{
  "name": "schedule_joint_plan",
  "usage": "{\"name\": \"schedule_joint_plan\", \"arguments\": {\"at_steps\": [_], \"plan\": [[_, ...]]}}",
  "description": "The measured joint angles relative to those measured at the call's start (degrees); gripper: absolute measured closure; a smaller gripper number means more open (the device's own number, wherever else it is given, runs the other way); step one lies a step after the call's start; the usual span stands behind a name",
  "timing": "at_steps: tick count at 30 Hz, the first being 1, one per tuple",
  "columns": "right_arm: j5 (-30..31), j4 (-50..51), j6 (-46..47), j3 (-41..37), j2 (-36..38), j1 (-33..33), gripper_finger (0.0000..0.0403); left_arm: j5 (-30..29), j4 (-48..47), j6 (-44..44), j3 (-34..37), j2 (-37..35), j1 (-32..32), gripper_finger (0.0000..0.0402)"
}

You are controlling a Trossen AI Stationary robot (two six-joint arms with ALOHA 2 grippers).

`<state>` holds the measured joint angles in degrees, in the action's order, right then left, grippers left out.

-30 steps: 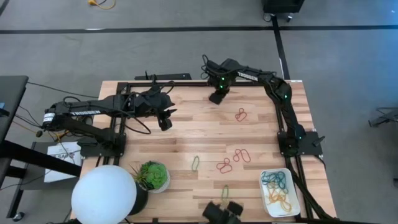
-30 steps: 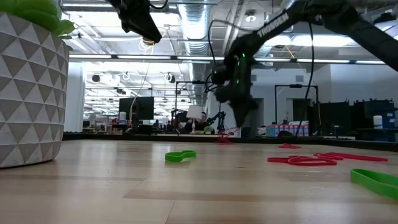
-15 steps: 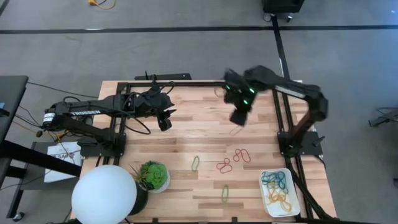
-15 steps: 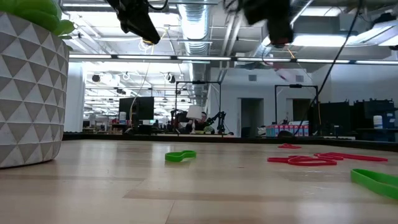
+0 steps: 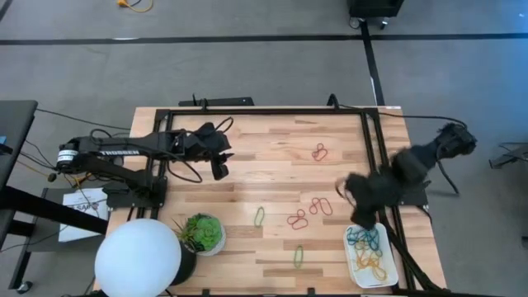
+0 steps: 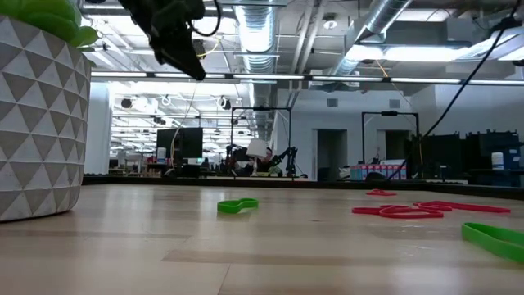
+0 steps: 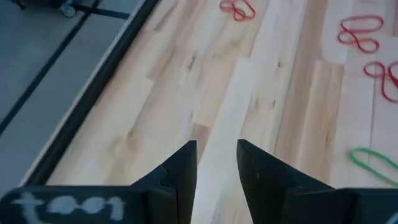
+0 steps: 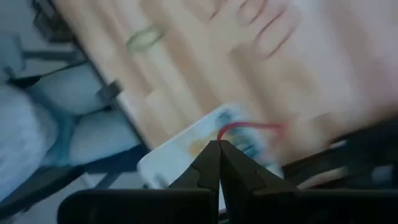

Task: Pick and place items into bin
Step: Put the red rubber band into the white bin

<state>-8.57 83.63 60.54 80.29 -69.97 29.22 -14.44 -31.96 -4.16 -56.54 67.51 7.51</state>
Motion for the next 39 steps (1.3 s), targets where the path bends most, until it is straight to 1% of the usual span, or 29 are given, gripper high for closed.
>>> {"name": "schedule_joint_plan", "arguments": {"at_steps": [3,5,7,14,19,23,29,34,39], "plan": [[-0.1,-9.3,9.1,-5.8,1.4,8.7,0.0403,0.3,0.1,-0.2,0.8,0.0,-0.4,0.0297],[-0.1,-15.8,13.1,-9.0,1.3,13.8,0.0403,0.3,0.5,-0.6,0.8,0.0,-0.6,0.0297],[-0.1,-20.2,16.4,-11.4,0.6,18.2,0.0403,0.4,1.0,-0.6,0.9,0.0,-1.0,0.0297],[0.1,-21.0,31.1,-16.0,-4.6,29.6,0.0403,0.7,3.7,-0.6,0.9,0.0,-2.5,0.0297],[1.7,-24.4,37.3,-16.0,-7.7,35.7,0.0403,0.7,3.6,-1.6,0.9,0.0,-3.8,0.0297],[1.3,-26.5,40.9,-16.0,-9.7,39.6,0.0403,0.7,3.6,-1.9,0.9,0.0,-4.8,0.0297],[1.2,-23.9,47.4,-16.0,-11.9,42.6,0.0402,0.7,3.6,-1.9,0.9,0.0,-6.1,0.0297],[1.4,-22.2,49.6,-15.9,-11.7,42.6,0.0389,0.6,3.6,-2.1,0.9,0.0,-6.5,0.0298],[2.0,-22.3,50.0,-15.9,-11.4,41.2,0.0361,0.6,3.6,-2.5,0.9,0.0,-6.5,0.0297]]}}
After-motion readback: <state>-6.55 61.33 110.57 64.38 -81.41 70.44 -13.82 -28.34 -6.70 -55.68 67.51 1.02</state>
